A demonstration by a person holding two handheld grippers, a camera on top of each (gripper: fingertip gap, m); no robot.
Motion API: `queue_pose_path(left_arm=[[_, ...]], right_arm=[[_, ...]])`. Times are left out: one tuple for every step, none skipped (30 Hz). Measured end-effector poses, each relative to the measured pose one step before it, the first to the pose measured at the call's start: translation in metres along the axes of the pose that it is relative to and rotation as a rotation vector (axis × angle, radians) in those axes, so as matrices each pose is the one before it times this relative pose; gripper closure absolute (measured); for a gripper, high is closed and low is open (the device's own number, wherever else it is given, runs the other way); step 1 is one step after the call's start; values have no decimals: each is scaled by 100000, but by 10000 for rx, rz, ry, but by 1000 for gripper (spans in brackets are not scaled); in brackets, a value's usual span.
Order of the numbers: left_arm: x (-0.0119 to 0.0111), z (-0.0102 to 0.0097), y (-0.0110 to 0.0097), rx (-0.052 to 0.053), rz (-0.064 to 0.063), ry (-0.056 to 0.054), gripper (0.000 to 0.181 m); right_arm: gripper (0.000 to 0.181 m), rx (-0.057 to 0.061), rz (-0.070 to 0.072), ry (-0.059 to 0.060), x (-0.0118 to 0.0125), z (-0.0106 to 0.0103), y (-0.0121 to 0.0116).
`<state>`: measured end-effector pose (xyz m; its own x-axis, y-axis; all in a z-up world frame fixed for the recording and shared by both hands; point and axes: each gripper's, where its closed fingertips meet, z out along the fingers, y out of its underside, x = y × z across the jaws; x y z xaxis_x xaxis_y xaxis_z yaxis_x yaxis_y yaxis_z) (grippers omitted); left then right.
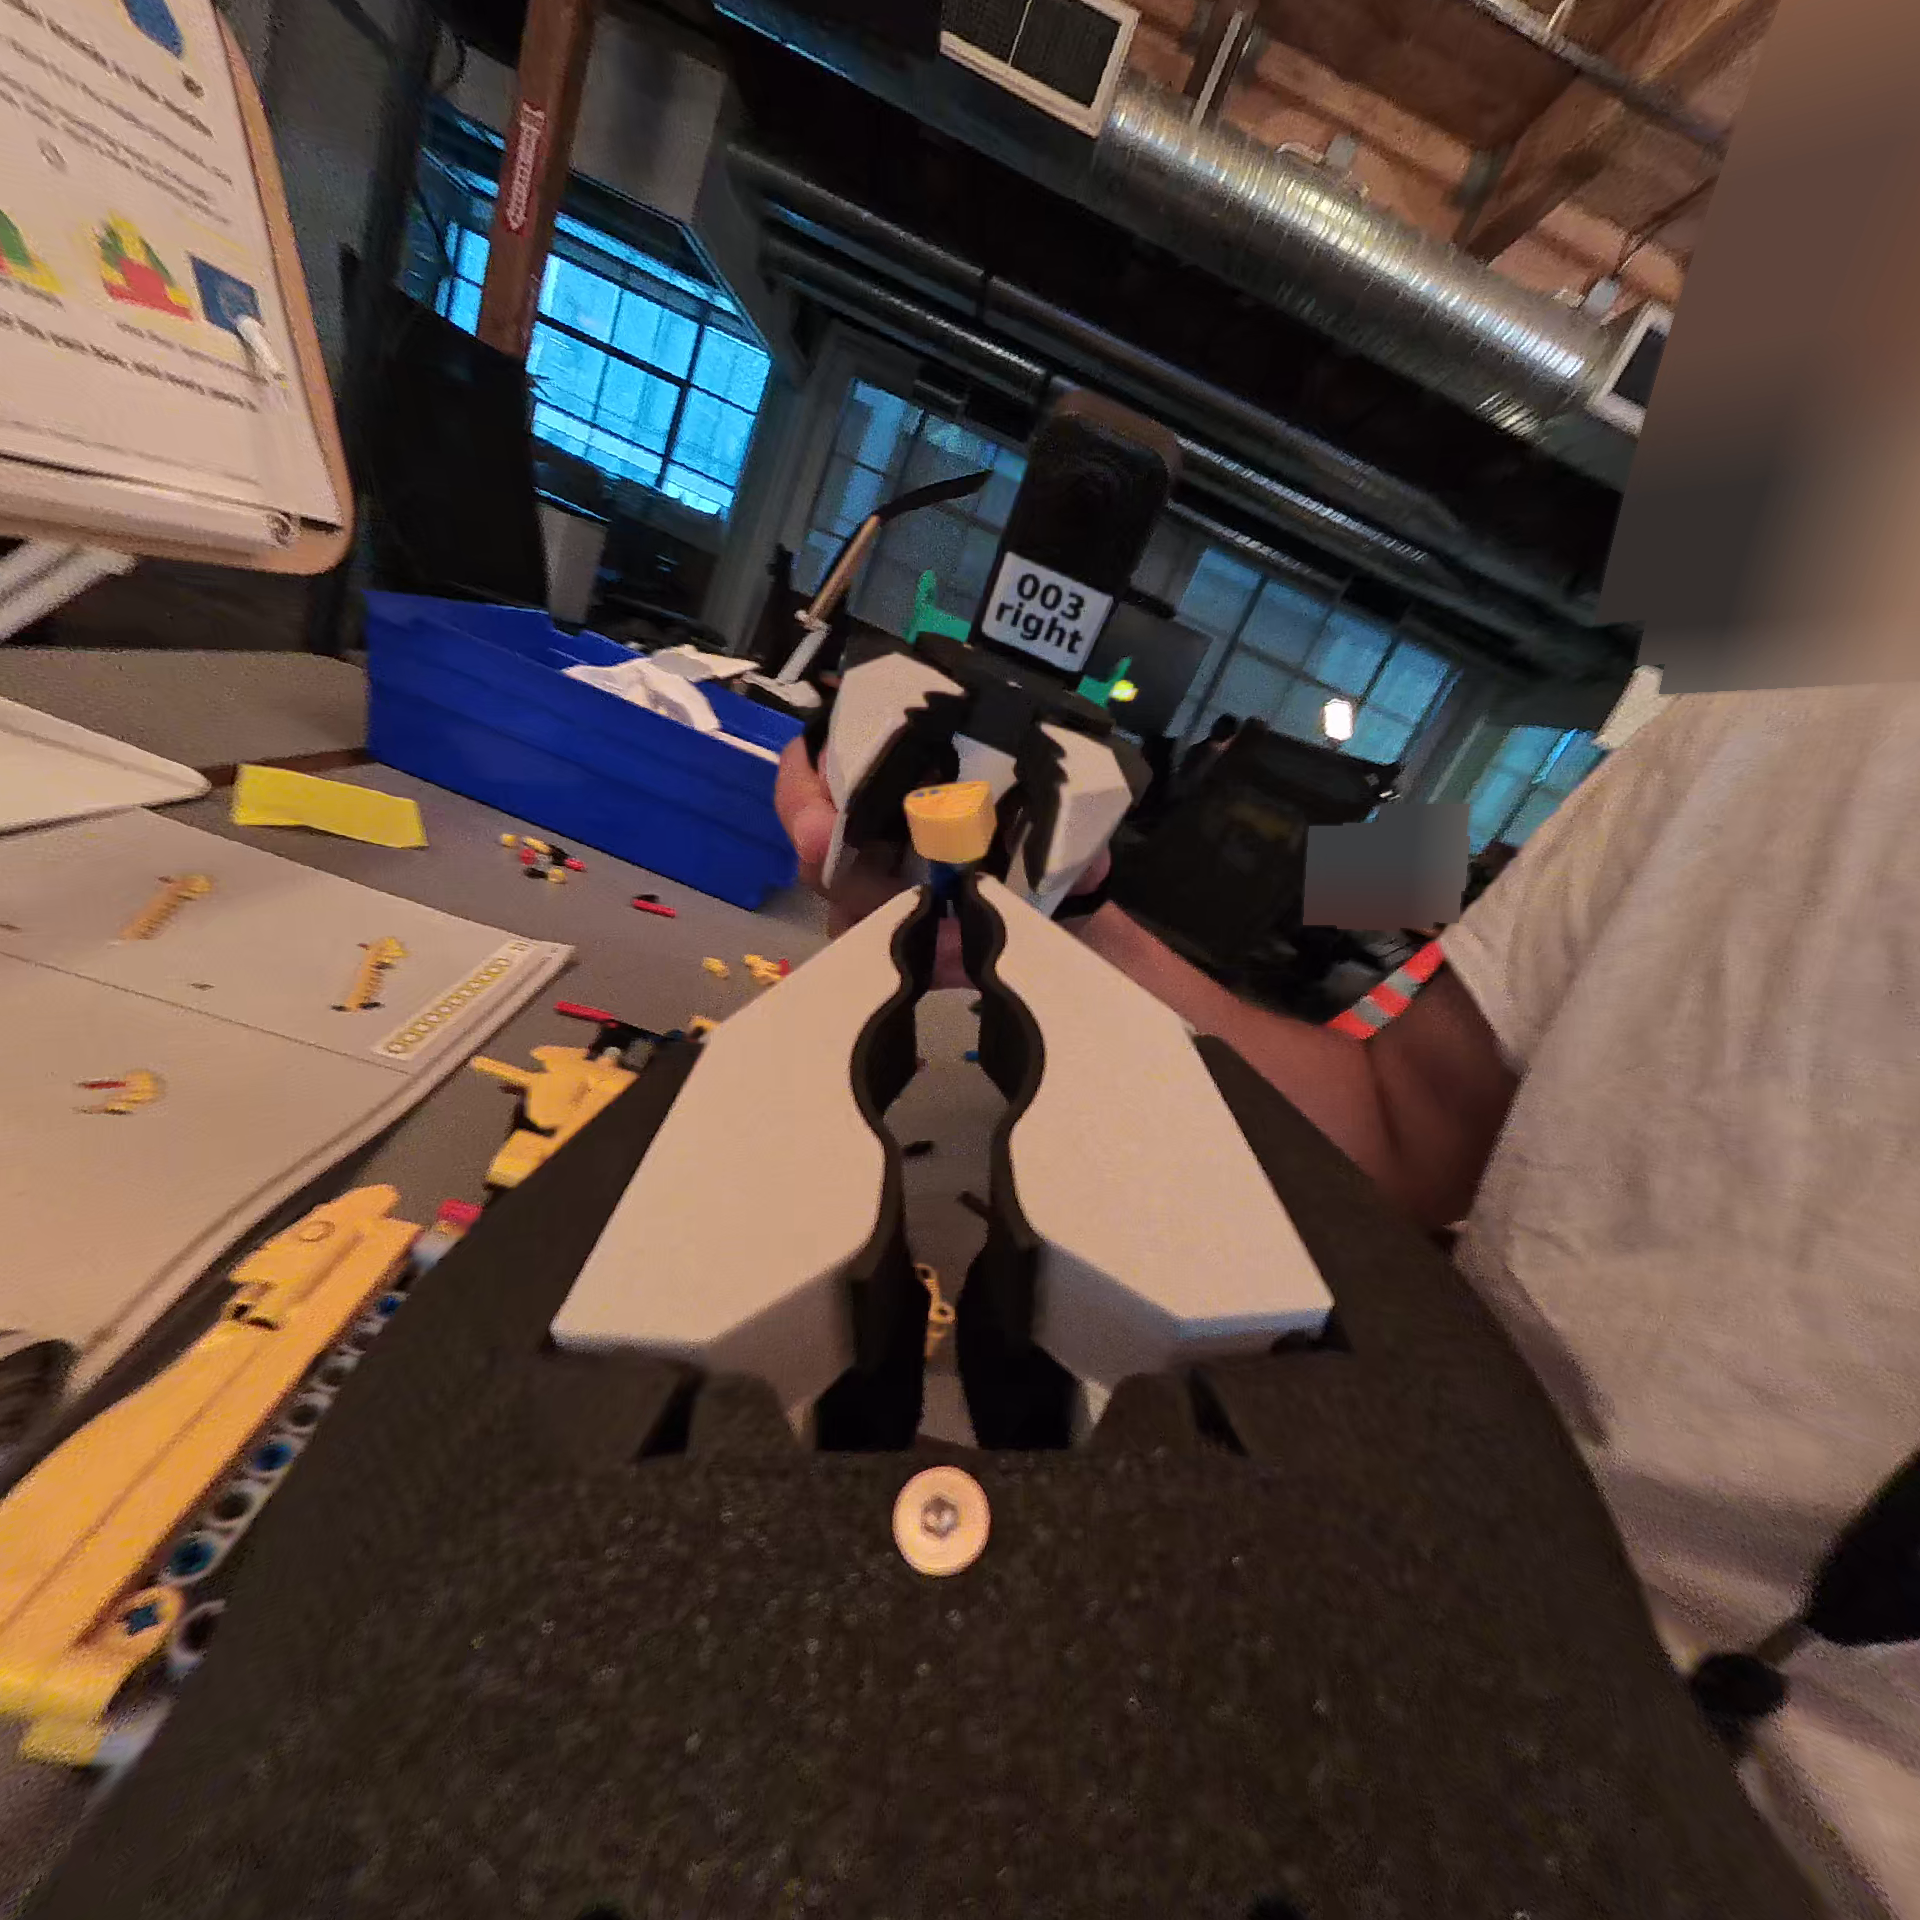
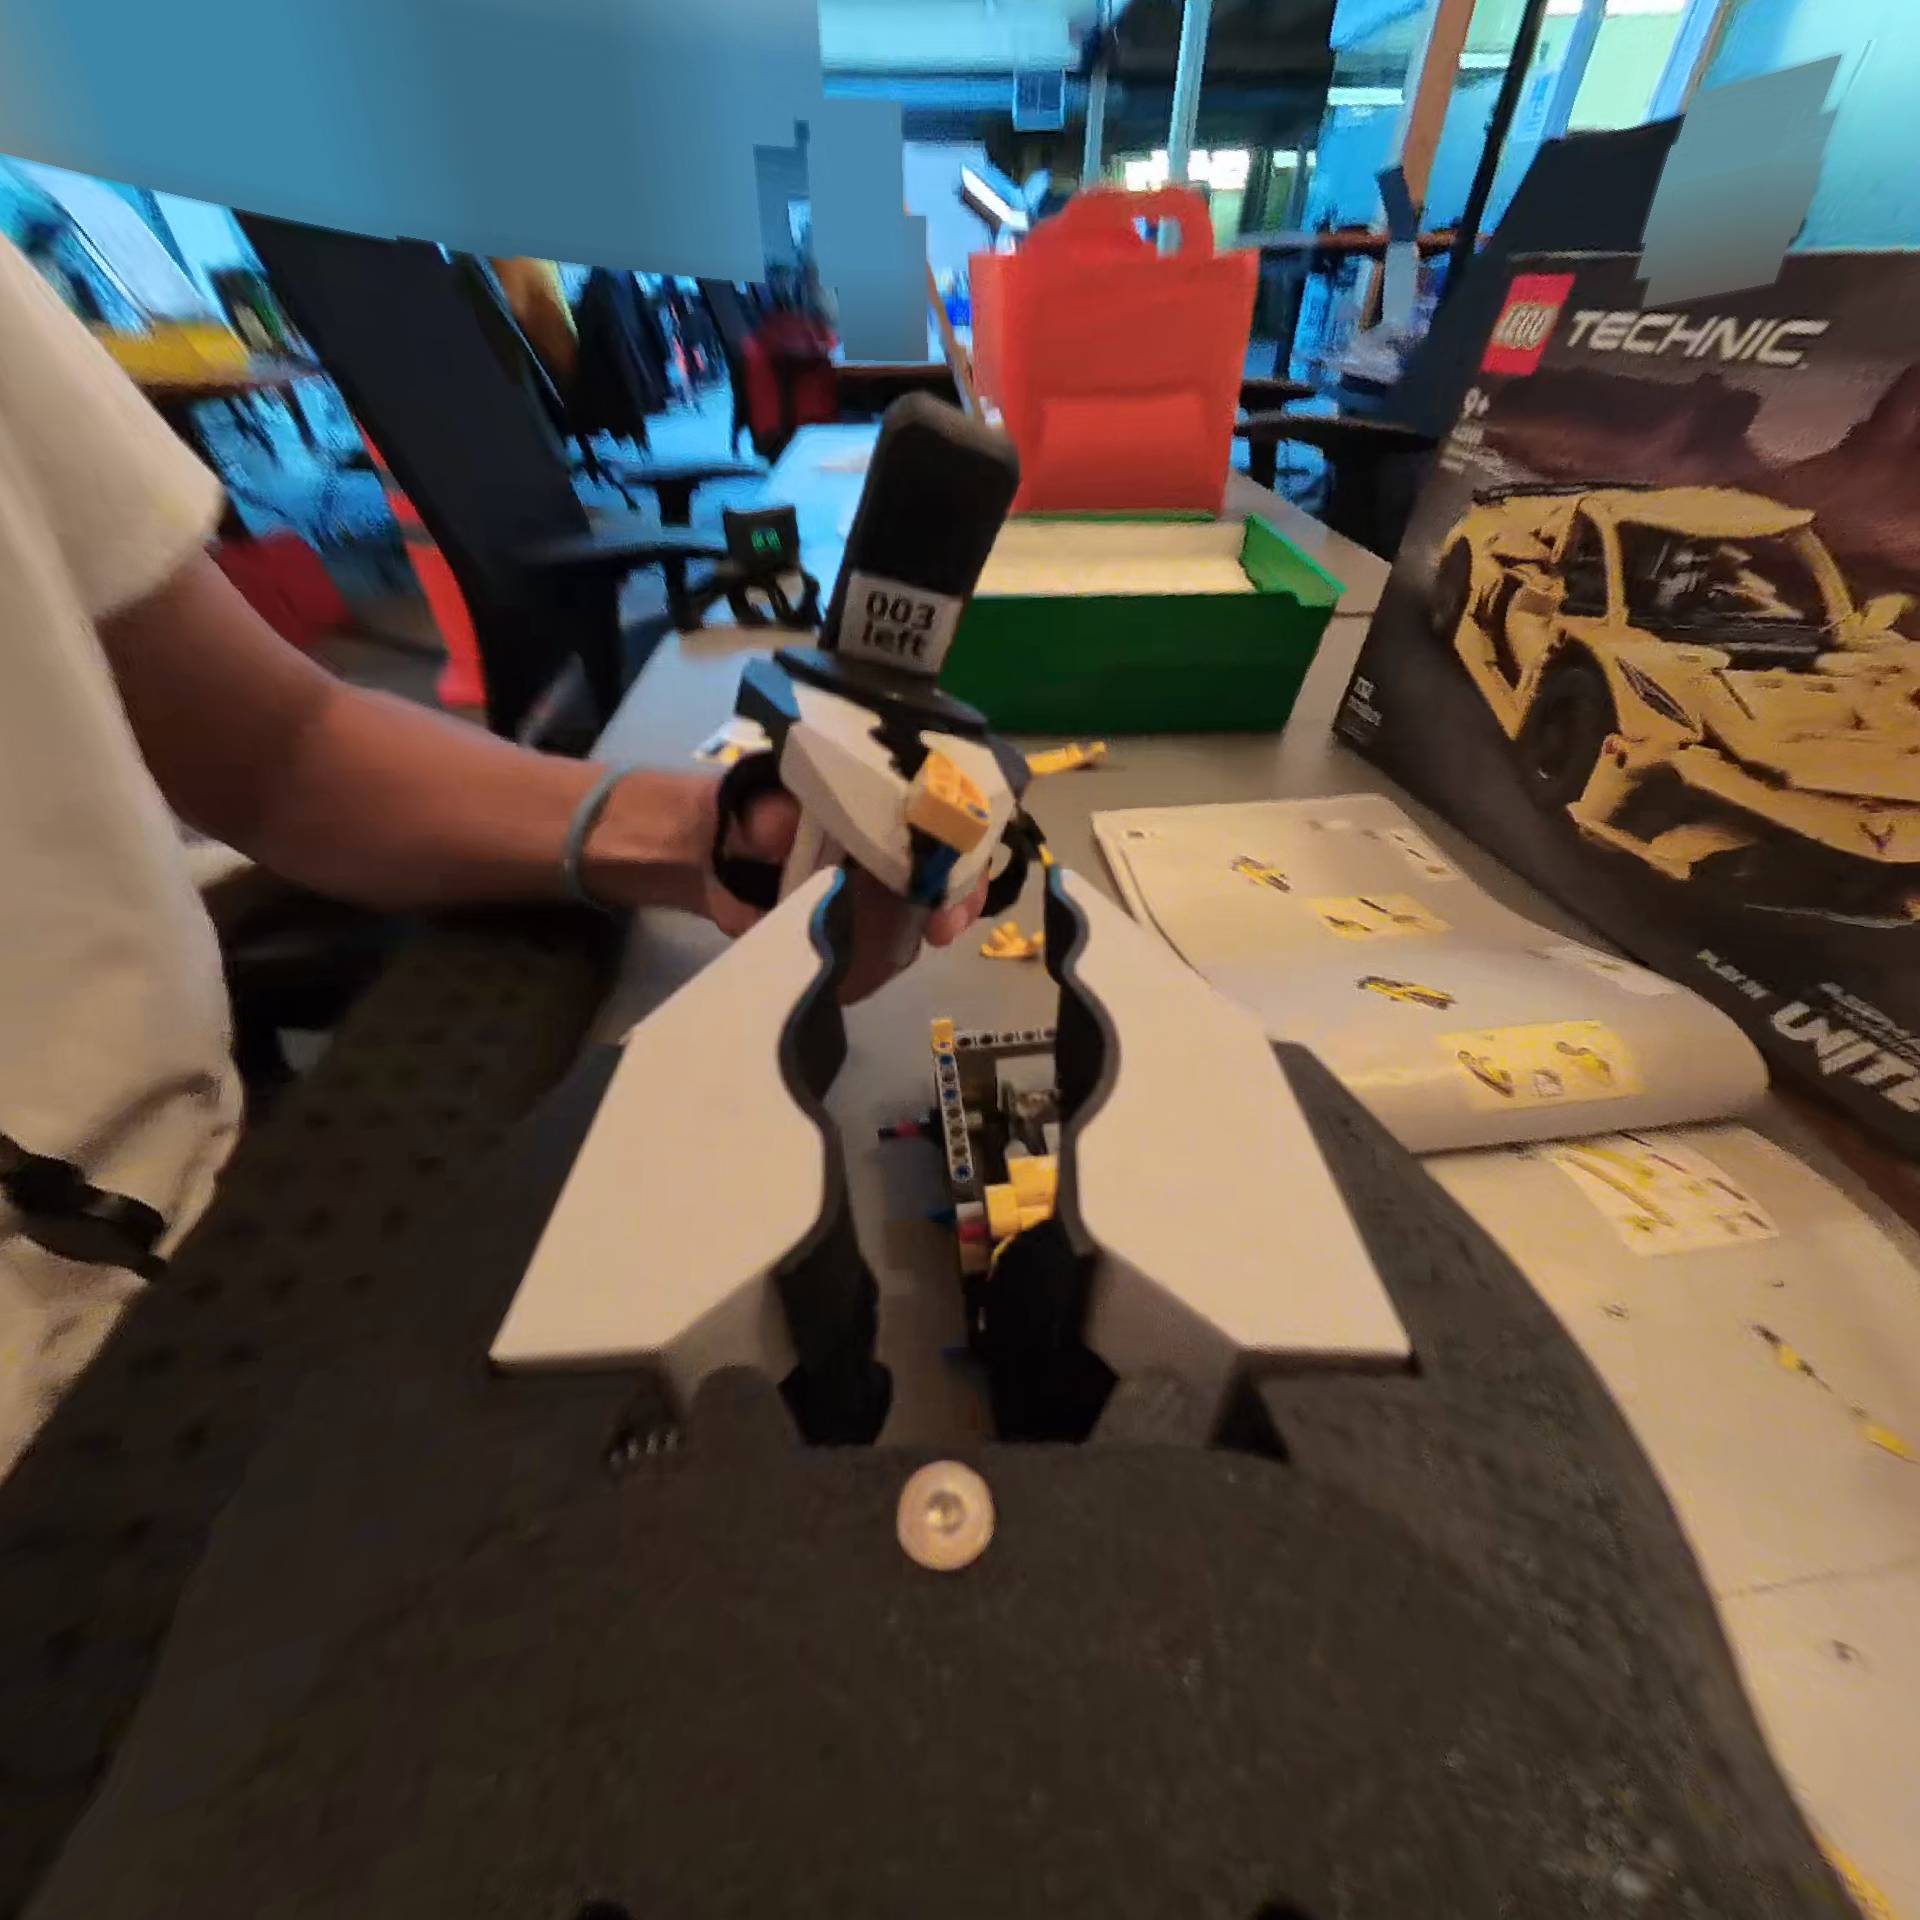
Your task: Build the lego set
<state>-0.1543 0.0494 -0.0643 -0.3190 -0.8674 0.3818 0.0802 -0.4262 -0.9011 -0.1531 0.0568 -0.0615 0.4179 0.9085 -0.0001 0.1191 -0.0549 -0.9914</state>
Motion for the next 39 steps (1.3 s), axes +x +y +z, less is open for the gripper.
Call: queue_pose_path(left_arm=[[265, -8, 161, -43, -432, 386, 178], [180, -6, 120, -24, -452, 307, 178], [-28, -15, 17, 63, -192, 66, 178], [-20, 25, 175, -88, 31, -21, 178], [-131, 72, 216, -139, 285, -208, 178], [-11, 103, 134, -120, 358, -186, 178], [104, 101, 78, -91, 301, -104, 178], [-45, 77, 34, -58, 336, -204, 178], [-38, 77, 106, -87, 322, -185, 178], [-108, 91, 98, -63, 230, -207, 178], [-147, 46, -7, -1, 205, -230, 178], [-82, 14, -34, -1, 222, -185, 178], [-62, 8, 9, -67, 269, -186, 178], [-218, 16, 103, -163, 370, -297, 178], [-476, -23, 197, -261, 560, -518, 177], [-625, -90, 148, -280, 825, -695, 172], [-861, -168, 181, -312, 1077, -929, 164], [-842, -148, 285, -322, 1266, -973, 161], [-533, -32, 437, -320, 1293, -811, 160], [-146, 130, 598, -393, 1262, -586, 159], [177, 265, 543, -360, 1083, -398, 158], [453, 282, 403, -271, 773, -166, 156], [432, 249, 257, -184, 598, -104, 156], [94, 137, 81, -97, 545, -255, 156], [-242, -18, -175, 28, 420, -365, 157], [13, -45, -218, 67, 210, -86, 159], [377, -4, -100, 30, 99, 174, 172], [191, 4, -33, -11, 182, 6, 173], [11, -20, -97, 22, 261, -111, 173], [-53, -15, -111, 53, 87, -68, 174], [-49, -29, -116, 76, -232, 89, 173], [-108, -121, -310, 230, -682, 271, 173], [-244, -219, -546, 390, -1132, 384, 173], [-253, -317, -780, 522, -1320, 490, 173], [44, -400, -960, 634, -1352, 689, 173], [122, -408, -1001, 650, -1272, 668, 174], [218, -368, -965, 607, -1016, 584, 174], [586, -226, -615, 386, -672, 653, 174], [274, -75, -214, 124, -301, 272, 174]], right_arm=[[144, -190, -88, -9, -329, 293, 137], [139, -2, 127, -182, -406, 248, -49], [136, 44, 230, -264, -369, 185, -53], [142, 60, 394, -352, -310, 120, -16], [145, 77, 540, -346, -143, 122, 14], [146, 80, 533, -313, -37, 69, 52], [155, 169, 435, -209, 122, -54, -53], [161, 194, 356, -67, 284, -98, -88], [165, 85, 235, -128, 109, -34, 69], [166, 53, 186, -60, 164, 22, 70], [166, 11, 162, -73, 43, 114, 91], [167, 25, 76, -18, 17, 52, -18], [167, -43, -34, 39, 23, 0, -7], [167, -107, -36, 174, 219, -37, 79], [167, -148, 43, 349, 566, -103, 158], [167, -99, 183, 340, 659, -177, 148], [167, -80, 337, 194, 571, -218, 181], [167, -159, 428, 206, 668, -200, 305], [167, -236, 367, 89, 466, -102, 462], [167, -308, 283, -69, 133, 27, 544], [167, -209, 187, 95, 260, 74, 353], [167, -162, 92, 8, 35, 117, 268], [167, -198, 68, -41, -90, 125, 298], [167, -214, 45, 199, 281, 98, 321], [167, -209, -34, 248, 347, 69, 337], [167, -128, -56, 19, -4, 57, 213], [167, 116, 30, -25, -79, -35, -202], [167, 17, 53, 7, -1, -61, -97], [167, -18, -69, -17, -99, -49, 14], [167, 55, -110, 21, -79, -70, -87], [167, 38, -190, 31, -72, -46, -81], [166, 125, -399, -101, -316, -96, -143], [160, 294, -551, -341, -716, -193, -400], [152, 487, -484, -456, -903, -264, -731], [145, 578, -381, -391, -776, -332, -914], [142, 490, -365, -348, -716, -286, -772], [142, 404, -397, -316, -671, -176, -610], [142, 338, -423, -236, -595, -6, -476], [144, 214, -524, -267, -642, 141, -260]])
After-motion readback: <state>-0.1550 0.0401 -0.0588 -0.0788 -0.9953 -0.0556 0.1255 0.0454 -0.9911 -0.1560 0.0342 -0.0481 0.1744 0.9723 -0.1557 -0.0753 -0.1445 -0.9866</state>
